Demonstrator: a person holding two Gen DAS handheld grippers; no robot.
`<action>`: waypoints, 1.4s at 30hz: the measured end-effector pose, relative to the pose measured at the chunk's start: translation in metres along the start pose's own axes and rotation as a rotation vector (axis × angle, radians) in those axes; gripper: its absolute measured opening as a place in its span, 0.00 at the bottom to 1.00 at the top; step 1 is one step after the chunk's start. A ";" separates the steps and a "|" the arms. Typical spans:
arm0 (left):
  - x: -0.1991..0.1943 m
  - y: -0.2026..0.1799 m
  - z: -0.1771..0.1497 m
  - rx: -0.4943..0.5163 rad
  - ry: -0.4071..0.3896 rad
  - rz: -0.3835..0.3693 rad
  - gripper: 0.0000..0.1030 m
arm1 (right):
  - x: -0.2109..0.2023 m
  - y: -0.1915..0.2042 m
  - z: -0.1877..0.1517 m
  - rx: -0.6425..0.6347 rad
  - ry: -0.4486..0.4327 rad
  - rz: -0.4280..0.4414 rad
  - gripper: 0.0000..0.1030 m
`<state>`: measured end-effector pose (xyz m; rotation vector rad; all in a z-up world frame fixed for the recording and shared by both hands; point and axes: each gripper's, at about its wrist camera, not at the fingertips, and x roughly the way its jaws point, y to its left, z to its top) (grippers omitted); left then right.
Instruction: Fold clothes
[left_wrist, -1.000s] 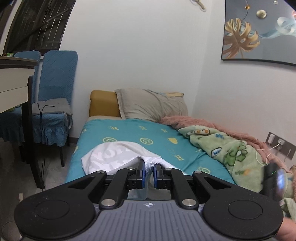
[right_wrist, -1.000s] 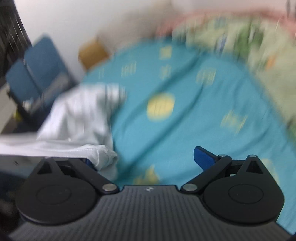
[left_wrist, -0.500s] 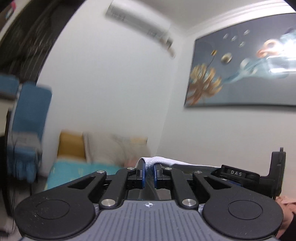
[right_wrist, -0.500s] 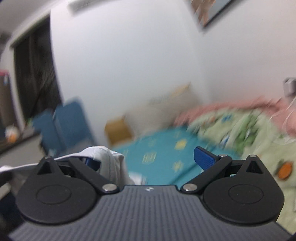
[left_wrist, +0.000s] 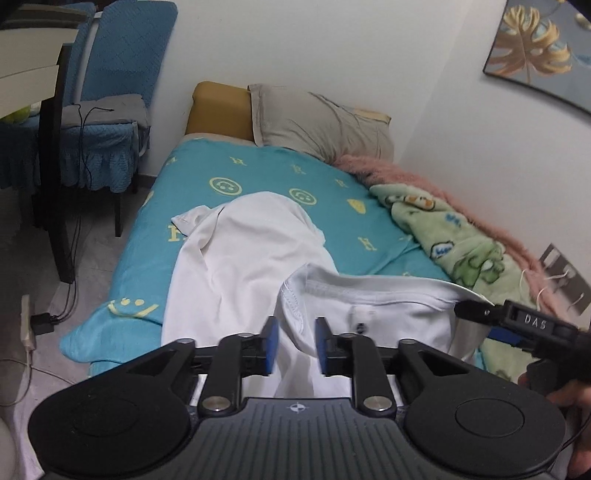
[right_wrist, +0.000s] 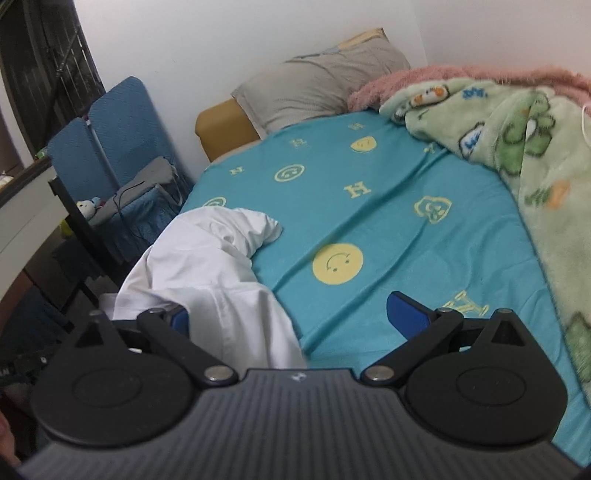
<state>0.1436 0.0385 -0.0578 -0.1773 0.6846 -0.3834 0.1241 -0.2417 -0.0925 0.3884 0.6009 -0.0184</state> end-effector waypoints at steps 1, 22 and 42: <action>-0.001 0.000 -0.002 0.020 -0.003 0.001 0.41 | 0.001 0.000 -0.001 0.005 0.004 0.005 1.00; -0.017 0.000 -0.035 0.098 0.049 -0.073 0.08 | 0.032 -0.060 -0.019 0.272 0.169 -0.025 0.69; 0.007 -0.010 -0.012 0.158 0.083 0.232 0.52 | 0.039 -0.030 -0.017 0.195 0.182 0.084 0.59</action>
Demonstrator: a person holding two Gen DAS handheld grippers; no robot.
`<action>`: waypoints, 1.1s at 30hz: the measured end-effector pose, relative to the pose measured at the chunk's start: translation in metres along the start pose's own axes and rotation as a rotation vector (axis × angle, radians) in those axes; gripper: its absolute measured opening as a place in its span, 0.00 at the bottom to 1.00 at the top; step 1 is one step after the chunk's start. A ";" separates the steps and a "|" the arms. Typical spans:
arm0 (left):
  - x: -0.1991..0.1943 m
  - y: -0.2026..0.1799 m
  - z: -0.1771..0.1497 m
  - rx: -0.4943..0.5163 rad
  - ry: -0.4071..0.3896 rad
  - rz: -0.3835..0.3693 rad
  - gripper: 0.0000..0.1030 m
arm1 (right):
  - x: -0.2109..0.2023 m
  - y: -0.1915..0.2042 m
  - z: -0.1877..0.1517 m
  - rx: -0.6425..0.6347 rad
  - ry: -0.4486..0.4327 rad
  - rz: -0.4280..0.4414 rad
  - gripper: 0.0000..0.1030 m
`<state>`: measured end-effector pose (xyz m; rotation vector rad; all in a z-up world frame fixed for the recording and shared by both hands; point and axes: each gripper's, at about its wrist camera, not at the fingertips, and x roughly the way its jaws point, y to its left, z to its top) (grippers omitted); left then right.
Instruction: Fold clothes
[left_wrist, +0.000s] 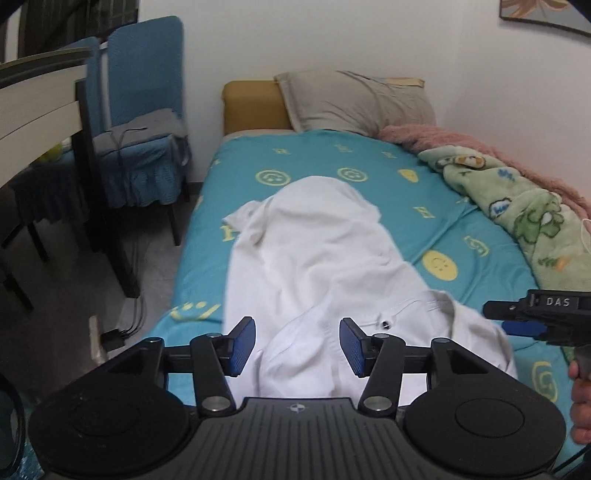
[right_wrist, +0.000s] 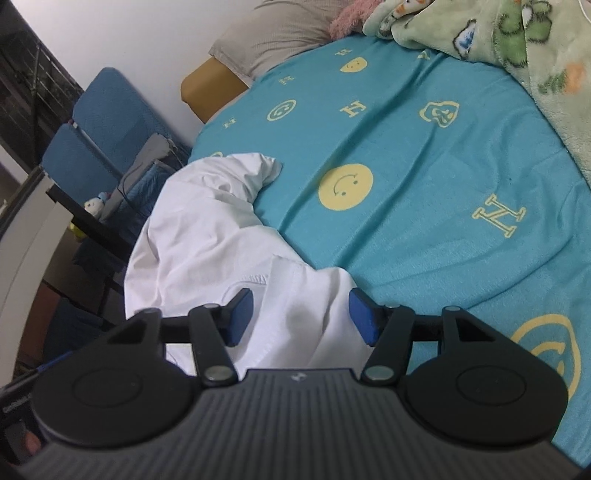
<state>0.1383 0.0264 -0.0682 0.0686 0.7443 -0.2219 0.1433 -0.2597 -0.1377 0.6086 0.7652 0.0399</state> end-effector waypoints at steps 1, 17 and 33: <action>0.007 -0.007 0.004 0.020 0.009 0.000 0.52 | 0.000 0.000 0.001 -0.002 -0.005 0.000 0.59; 0.006 -0.019 -0.001 0.020 -0.129 -0.112 0.06 | 0.008 0.017 0.003 -0.171 -0.069 -0.005 0.64; -0.114 -0.009 -0.055 0.006 -0.297 -0.188 0.06 | 0.014 0.043 -0.029 -0.382 -0.105 -0.280 0.63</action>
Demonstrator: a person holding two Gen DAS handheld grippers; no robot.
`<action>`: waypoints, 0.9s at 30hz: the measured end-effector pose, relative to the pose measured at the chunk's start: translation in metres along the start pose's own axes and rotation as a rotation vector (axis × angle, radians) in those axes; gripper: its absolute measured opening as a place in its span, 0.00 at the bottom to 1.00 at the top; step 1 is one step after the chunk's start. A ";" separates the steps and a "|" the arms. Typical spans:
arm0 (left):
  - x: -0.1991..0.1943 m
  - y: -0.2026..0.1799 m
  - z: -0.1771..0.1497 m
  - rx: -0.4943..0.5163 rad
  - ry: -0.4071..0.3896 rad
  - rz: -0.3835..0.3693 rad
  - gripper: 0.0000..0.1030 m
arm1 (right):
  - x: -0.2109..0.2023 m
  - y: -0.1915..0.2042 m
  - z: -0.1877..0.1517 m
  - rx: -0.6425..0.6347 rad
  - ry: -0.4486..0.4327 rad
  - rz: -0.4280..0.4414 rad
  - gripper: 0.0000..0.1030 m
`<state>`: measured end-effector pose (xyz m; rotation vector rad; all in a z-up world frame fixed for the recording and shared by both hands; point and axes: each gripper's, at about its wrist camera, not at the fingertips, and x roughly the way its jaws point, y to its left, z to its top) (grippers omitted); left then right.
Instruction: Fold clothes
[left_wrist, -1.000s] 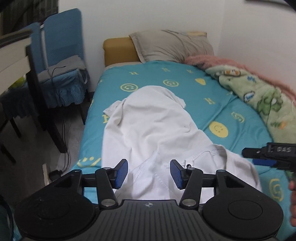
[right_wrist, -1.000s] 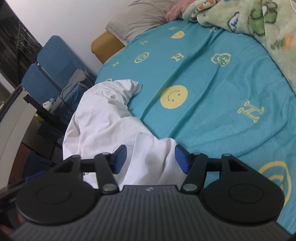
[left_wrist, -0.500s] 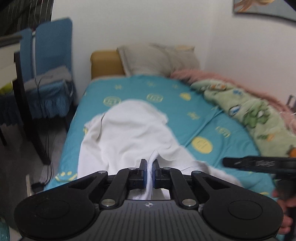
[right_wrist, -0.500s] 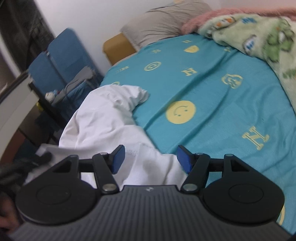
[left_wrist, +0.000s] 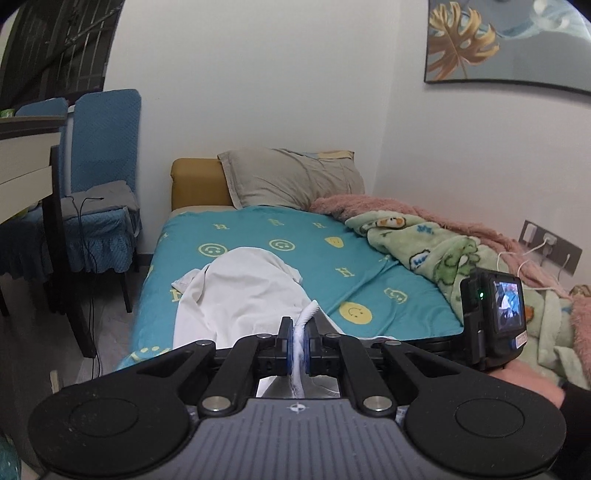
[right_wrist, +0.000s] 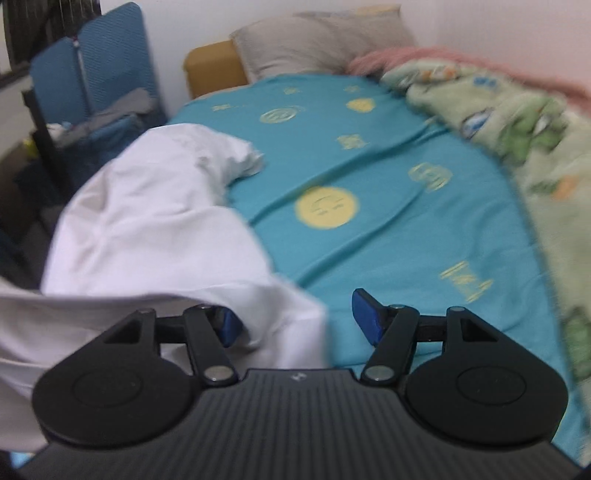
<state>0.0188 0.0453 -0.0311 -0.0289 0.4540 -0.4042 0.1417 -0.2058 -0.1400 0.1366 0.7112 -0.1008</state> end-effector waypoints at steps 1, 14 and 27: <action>-0.002 0.000 -0.001 -0.005 -0.002 0.001 0.06 | -0.004 0.000 0.000 -0.011 -0.016 -0.012 0.63; -0.005 0.013 -0.010 -0.072 0.068 0.069 0.06 | -0.013 -0.003 -0.002 0.030 0.011 0.148 0.10; 0.030 0.033 -0.026 -0.138 0.290 0.100 0.20 | -0.054 -0.016 0.010 0.136 -0.068 0.280 0.06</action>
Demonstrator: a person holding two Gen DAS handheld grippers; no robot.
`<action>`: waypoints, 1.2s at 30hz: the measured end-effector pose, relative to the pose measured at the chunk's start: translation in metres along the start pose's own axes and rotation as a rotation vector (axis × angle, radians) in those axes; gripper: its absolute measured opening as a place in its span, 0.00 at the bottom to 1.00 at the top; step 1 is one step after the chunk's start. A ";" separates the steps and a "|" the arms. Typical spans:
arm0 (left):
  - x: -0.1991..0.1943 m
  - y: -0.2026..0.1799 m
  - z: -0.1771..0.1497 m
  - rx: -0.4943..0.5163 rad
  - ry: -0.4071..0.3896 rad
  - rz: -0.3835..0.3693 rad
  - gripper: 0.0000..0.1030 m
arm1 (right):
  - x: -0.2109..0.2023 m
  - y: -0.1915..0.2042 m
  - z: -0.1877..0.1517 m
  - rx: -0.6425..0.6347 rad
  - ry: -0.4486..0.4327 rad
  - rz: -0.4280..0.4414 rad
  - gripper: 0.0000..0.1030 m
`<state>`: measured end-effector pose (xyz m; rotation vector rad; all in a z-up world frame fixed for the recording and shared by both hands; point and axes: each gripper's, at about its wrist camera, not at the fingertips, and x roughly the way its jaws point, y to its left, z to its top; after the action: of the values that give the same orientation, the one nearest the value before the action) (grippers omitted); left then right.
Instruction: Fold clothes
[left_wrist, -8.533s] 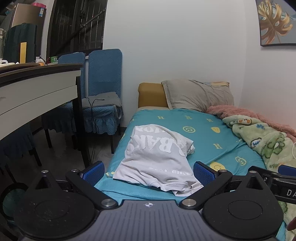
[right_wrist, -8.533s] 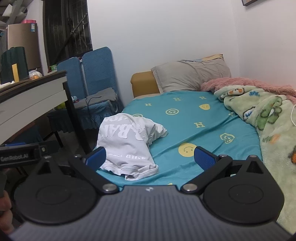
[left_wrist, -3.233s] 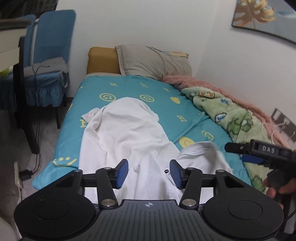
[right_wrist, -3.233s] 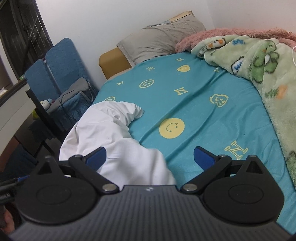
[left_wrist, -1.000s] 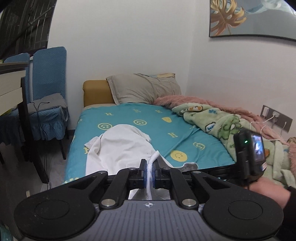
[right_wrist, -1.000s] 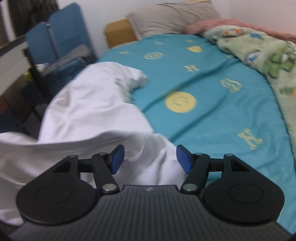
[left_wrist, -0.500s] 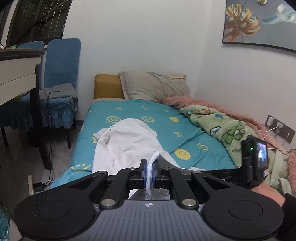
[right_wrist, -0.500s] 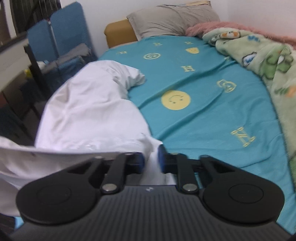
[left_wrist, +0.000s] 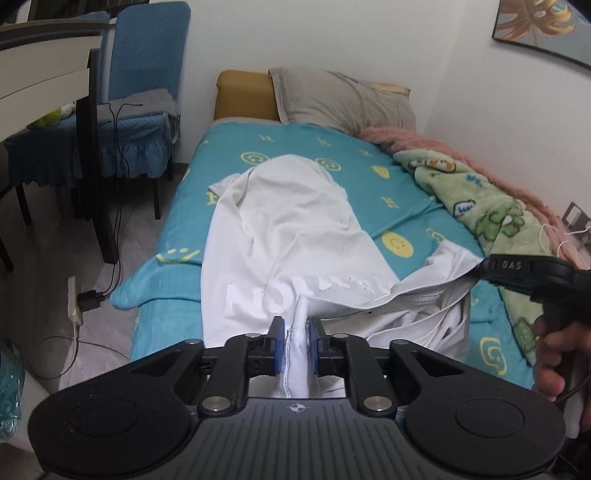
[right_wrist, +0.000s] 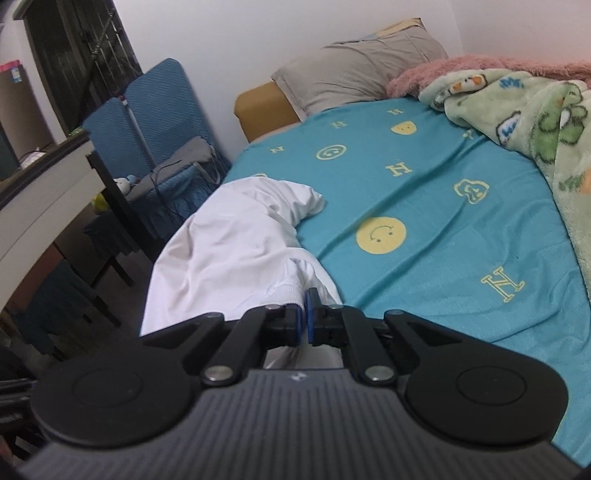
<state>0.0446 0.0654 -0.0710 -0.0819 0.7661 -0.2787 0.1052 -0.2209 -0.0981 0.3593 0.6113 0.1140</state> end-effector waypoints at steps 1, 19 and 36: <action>0.003 -0.001 0.000 0.004 0.011 0.002 0.23 | -0.001 0.001 0.000 -0.001 -0.002 0.005 0.06; 0.017 -0.005 -0.006 0.005 0.025 0.219 0.62 | -0.020 -0.001 -0.004 0.012 -0.178 -0.209 0.10; -0.127 -0.027 0.107 -0.173 -0.568 0.213 0.74 | -0.157 0.045 0.080 -0.025 -0.659 -0.214 0.65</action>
<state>0.0258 0.0722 0.0965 -0.2308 0.2278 0.0202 0.0234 -0.2354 0.0642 0.2820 -0.0070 -0.1988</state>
